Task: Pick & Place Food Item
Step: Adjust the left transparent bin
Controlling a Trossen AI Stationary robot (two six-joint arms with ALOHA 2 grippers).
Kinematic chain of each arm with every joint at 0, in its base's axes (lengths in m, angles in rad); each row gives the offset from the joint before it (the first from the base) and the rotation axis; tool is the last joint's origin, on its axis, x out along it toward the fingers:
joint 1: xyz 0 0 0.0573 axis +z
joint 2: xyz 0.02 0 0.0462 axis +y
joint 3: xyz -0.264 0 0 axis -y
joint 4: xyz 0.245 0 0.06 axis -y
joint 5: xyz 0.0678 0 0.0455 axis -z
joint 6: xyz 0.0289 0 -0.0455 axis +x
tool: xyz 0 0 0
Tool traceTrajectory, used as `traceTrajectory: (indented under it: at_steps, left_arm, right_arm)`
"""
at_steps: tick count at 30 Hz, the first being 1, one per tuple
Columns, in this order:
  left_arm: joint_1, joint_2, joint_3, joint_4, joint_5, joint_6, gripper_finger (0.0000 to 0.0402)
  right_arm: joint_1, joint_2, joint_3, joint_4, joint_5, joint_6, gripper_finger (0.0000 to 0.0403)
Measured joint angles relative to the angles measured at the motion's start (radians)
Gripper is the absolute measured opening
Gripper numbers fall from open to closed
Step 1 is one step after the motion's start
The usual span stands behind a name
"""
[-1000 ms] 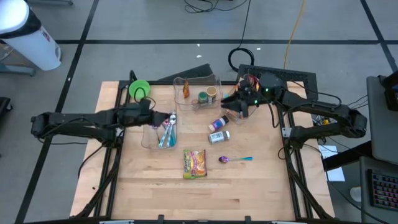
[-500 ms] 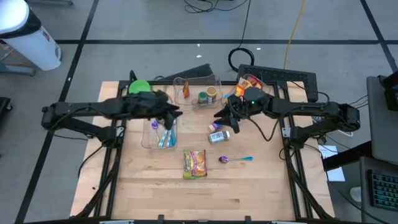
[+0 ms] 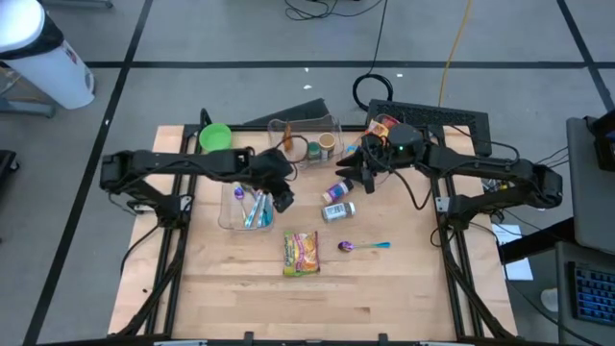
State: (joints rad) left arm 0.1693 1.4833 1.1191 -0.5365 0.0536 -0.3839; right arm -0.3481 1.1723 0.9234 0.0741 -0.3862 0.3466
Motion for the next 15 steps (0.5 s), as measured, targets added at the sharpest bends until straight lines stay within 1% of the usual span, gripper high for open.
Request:
traceTrajectory:
  at_steps: [9, 15]
  left_arm:
    - [0.001, 0.057, 0.0, -0.091, -0.004, 0.083, 0.017]
    - [0.001, 0.089, 0.0, -0.148, -0.036, 0.097, 0.017]
  right_arm:
    - [0.001, 0.0, 0.0, -0.005, -0.003, 0.007, 0.0169]
    - [0.001, 0.0, 0.0, -0.005, -0.003, 0.007, 0.0169]
